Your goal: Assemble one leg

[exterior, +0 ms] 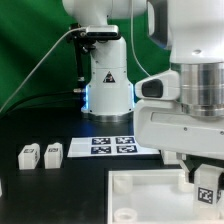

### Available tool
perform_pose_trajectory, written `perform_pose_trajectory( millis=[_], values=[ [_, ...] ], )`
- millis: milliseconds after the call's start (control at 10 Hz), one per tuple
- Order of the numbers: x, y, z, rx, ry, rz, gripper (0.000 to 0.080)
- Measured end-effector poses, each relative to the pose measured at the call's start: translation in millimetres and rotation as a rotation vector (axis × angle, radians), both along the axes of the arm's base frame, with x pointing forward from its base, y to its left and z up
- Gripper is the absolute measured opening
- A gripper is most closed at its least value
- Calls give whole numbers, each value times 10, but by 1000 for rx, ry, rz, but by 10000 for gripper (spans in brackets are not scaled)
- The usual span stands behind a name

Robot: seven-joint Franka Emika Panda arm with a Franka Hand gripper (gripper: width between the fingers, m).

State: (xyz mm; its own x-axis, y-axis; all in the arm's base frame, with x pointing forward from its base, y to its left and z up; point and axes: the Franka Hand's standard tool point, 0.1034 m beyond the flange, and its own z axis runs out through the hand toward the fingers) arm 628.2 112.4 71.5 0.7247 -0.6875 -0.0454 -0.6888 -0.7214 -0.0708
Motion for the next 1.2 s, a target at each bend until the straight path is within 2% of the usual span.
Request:
perform_pose_trajectory(
  millis=[300,400,800,1000,1100,1200],
  values=[
    [-15,3,-13,115,72,-633,296],
    [-13,6,-11,128,95,-772,296],
    [-11,23,-8,128,130,-1049,296],
    [-17,19,-16,126,130,-1048,296],
    [-17,19,-16,126,130,-1048,472],
    [-17,20,-17,126,131,-1048,592]
  ],
)
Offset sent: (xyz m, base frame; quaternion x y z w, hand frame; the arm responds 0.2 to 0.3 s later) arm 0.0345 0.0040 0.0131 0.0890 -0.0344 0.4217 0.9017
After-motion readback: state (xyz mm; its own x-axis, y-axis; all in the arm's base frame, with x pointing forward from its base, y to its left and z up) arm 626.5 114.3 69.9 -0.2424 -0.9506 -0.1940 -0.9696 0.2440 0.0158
